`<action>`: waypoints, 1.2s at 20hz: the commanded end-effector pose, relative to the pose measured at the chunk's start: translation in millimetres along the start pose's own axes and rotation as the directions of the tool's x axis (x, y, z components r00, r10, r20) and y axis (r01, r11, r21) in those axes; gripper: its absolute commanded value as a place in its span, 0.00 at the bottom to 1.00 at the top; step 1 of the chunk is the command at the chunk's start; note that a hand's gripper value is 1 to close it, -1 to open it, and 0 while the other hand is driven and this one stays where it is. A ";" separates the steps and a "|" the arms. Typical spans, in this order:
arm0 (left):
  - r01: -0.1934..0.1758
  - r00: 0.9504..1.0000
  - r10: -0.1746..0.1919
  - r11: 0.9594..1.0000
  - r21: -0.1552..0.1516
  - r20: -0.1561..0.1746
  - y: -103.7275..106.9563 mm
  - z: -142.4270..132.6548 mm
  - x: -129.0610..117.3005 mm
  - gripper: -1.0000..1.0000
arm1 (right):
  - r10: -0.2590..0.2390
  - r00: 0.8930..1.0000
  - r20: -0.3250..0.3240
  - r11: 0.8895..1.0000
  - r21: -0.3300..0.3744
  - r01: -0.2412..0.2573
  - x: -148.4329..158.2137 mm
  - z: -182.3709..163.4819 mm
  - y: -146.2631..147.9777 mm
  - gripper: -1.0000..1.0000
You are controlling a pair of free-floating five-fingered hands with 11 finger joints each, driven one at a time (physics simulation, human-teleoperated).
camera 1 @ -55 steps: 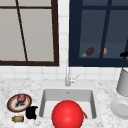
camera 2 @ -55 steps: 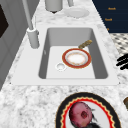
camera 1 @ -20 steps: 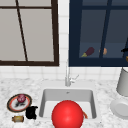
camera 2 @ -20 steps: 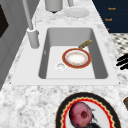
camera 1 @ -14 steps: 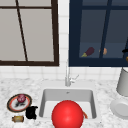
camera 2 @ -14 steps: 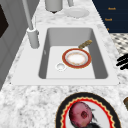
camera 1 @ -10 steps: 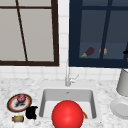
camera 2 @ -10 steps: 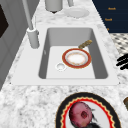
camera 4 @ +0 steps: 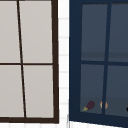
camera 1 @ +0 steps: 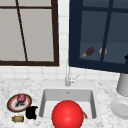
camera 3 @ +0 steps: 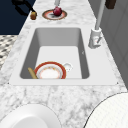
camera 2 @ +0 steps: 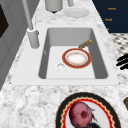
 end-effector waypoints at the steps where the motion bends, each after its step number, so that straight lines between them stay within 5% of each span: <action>1: 0.000 1.000 0.000 1.000 0.000 0.000 0.0 0.0 0.0 0.50 | 0.004 1.000 0.006 1.000 -0.002 -0.004 -40.8 24.0 -2.8 1.00; 13: 0.000 1.000 0.000 1.000 0.000 0.000 0.0 0.0 0.0 0.50 | -0.053 0.998 -0.025 0.981 -0.189 0.048 -74.2 100.9 -33.4 1.00; 24: 0.000 1.000 0.000 1.000 0.000 0.000 0.0 0.0 0.0 0.50 | -0.123 0.990 -0.069 0.922 -0.378 0.089 -102.4 182.8 -51.4 1.00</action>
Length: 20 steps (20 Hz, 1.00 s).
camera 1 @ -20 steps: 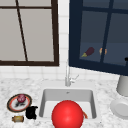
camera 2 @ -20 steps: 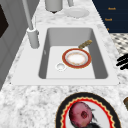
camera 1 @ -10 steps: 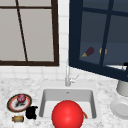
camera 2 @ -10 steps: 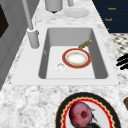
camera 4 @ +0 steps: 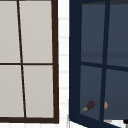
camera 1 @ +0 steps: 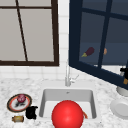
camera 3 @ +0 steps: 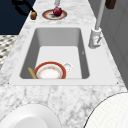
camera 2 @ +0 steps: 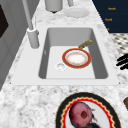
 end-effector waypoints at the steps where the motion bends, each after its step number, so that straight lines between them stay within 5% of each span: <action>1: 0.000 1.000 0.000 1.000 0.000 0.000 0.0 0.0 0.0 0.50 | -0.016 1.000 0.002 1.000 -0.008 0.016 -42.4 23.9 -12.8 1.00; 10: 0.000 1.000 0.000 1.000 0.000 0.000 0.0 0.0 0.0 0.50 | -0.050 0.999 -0.014 0.988 -0.149 0.047 -65.4 75.6 -45.1 1.00; 14: 0.000 1.000 0.000 1.000 0.000 0.000 0.0 0.0 0.0 0.50 | -0.044 0.999 -0.003 0.976 -0.214 0.043 -73.6 105.6 -52.5 1.00; 20: 0.000 1.000 0.000 1.000 0.000 0.000 0.0 0.0 0.0 0.50 | -0.084 0.994 -0.068 0.954 -0.293 0.060 -79.5 146.7 -45.1 1.00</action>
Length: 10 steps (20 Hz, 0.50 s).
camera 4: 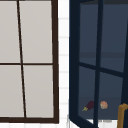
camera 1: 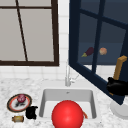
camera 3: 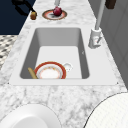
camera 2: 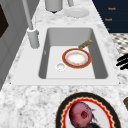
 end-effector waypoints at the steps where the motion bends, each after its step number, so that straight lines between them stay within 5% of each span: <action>1: 0.000 1.000 0.000 1.000 0.000 0.000 0.0 0.0 0.0 0.50 | -0.004 1.000 -0.005 1.000 0.003 0.004 -37.5 24.6 -3.0 1.00; 10: 0.000 1.000 0.000 1.000 0.000 0.000 0.0 0.0 0.0 0.50 | -0.029 0.999 -0.035 0.992 -0.127 0.024 -53.4 74.6 -25.7 1.00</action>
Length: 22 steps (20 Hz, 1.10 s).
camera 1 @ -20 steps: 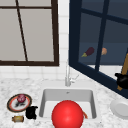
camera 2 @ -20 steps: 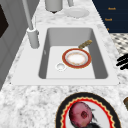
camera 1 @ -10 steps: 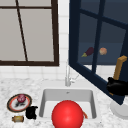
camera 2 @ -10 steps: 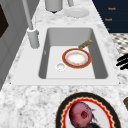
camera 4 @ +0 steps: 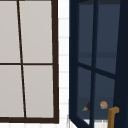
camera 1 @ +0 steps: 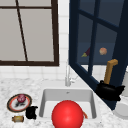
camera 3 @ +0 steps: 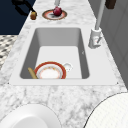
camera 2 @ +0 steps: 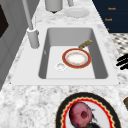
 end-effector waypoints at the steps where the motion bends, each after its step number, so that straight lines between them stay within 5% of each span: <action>1: 0.000 1.000 0.000 1.000 0.000 0.000 0.0 0.0 0.0 0.50 | -0.006 1.000 -0.008 1.000 0.004 0.006 -36.3 24.9 -1.1 1.00; 13: 0.000 1.000 0.000 1.000 0.000 0.000 0.0 0.0 0.0 0.50 | -0.048 0.997 -0.056 0.985 -0.165 0.039 -48.4 93.0 -38.2 1.00; 22: 0.000 1.000 0.000 1.000 0.000 0.000 0.0 0.0 0.0 0.50 | -0.063 0.994 -0.089 0.949 -0.314 0.032 -56.6 132.3 -54.0 1.00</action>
